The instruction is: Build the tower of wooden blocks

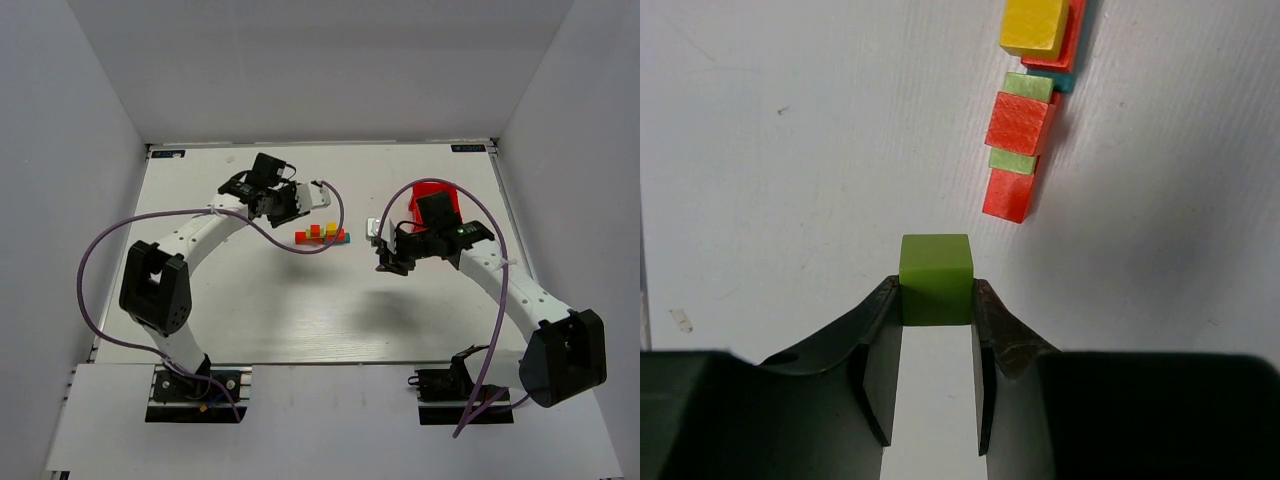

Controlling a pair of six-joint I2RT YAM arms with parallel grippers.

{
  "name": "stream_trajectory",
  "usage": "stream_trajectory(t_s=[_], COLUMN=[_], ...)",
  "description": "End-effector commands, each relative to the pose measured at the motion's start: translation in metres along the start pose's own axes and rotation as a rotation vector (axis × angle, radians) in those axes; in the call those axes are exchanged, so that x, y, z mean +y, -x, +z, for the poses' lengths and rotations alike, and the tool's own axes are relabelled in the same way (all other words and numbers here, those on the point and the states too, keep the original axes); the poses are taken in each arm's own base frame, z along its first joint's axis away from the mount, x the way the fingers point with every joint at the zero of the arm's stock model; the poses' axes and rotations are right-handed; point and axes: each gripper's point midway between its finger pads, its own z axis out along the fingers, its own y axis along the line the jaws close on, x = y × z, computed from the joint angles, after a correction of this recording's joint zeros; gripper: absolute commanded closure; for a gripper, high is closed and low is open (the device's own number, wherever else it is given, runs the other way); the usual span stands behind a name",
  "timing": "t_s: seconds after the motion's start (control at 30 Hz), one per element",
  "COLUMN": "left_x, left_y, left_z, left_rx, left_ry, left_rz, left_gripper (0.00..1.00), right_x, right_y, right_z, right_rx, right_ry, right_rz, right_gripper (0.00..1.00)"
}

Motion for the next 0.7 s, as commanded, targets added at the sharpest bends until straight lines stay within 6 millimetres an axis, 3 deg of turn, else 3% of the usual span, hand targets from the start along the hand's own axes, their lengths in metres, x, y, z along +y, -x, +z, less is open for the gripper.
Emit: stream_trajectory(t_s=[0.0,0.07,0.13,0.17,0.3,0.67], left_x=[0.0,-0.009,-0.003,-0.012,-0.005,-0.007], left_y=[0.004,0.002,0.003,-0.002,0.001,0.002], left_z=[0.004,0.009,0.012,0.02,0.028,0.028], left_rx=[-0.04,-0.039,-0.039,-0.023,-0.026,-0.041], left_ry=[-0.059,-0.119,-0.134,-0.186,-0.232,-0.29], left_rz=[0.033,0.046,0.048,0.029,0.038,0.057], left_gripper=[1.0,1.0,1.0,1.0,1.0,1.0], right_x=[-0.003,-0.002,-0.002,-0.002,-0.001,0.008], right_y=[0.008,0.006,0.006,0.005,0.005,0.01], right_z=[-0.003,-0.001,-0.001,-0.001,-0.002,-0.003], right_rx=[-0.03,-0.031,-0.03,-0.03,-0.035,-0.077], right_ry=[-0.028,-0.022,-0.025,-0.024,-0.032,-0.029], right_rz=[-0.03,-0.031,-0.034,-0.028,-0.039,-0.067], right_gripper=[0.52,0.52,0.52,0.52,0.52,0.52])
